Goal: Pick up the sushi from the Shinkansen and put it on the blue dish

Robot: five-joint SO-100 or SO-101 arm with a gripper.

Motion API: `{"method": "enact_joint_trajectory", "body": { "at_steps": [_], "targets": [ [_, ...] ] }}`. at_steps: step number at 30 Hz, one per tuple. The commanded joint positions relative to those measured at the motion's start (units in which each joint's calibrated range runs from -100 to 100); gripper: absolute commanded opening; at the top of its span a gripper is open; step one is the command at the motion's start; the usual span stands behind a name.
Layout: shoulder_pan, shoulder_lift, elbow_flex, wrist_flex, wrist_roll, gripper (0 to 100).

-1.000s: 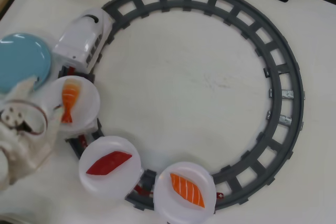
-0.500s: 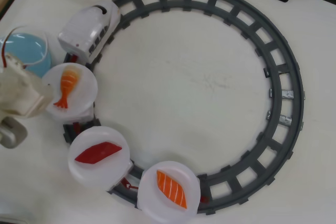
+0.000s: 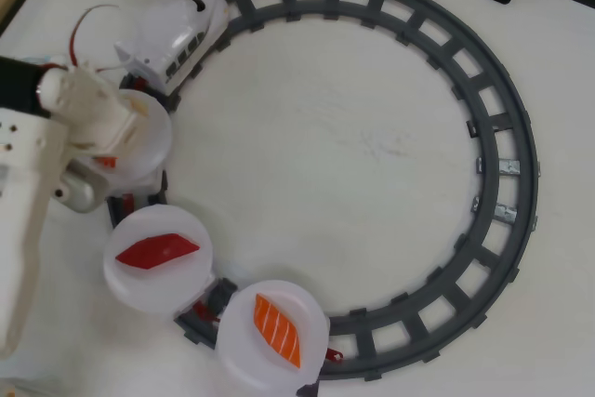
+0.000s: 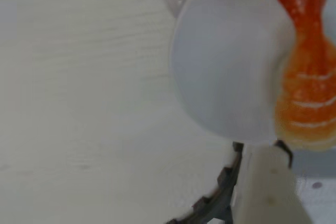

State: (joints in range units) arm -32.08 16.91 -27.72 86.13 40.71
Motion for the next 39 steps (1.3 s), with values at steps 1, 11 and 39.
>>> {"method": "enact_joint_trajectory", "body": {
  "at_steps": [1, 11, 39],
  "targets": [
    [0.92, 3.62, -7.08, 0.45, 0.39, 24],
    [-1.63, 14.15, -18.27, 0.53, -0.08, 14],
    [-3.48, 19.71, -28.82, -5.75, -2.80, 24]
  ]
}}
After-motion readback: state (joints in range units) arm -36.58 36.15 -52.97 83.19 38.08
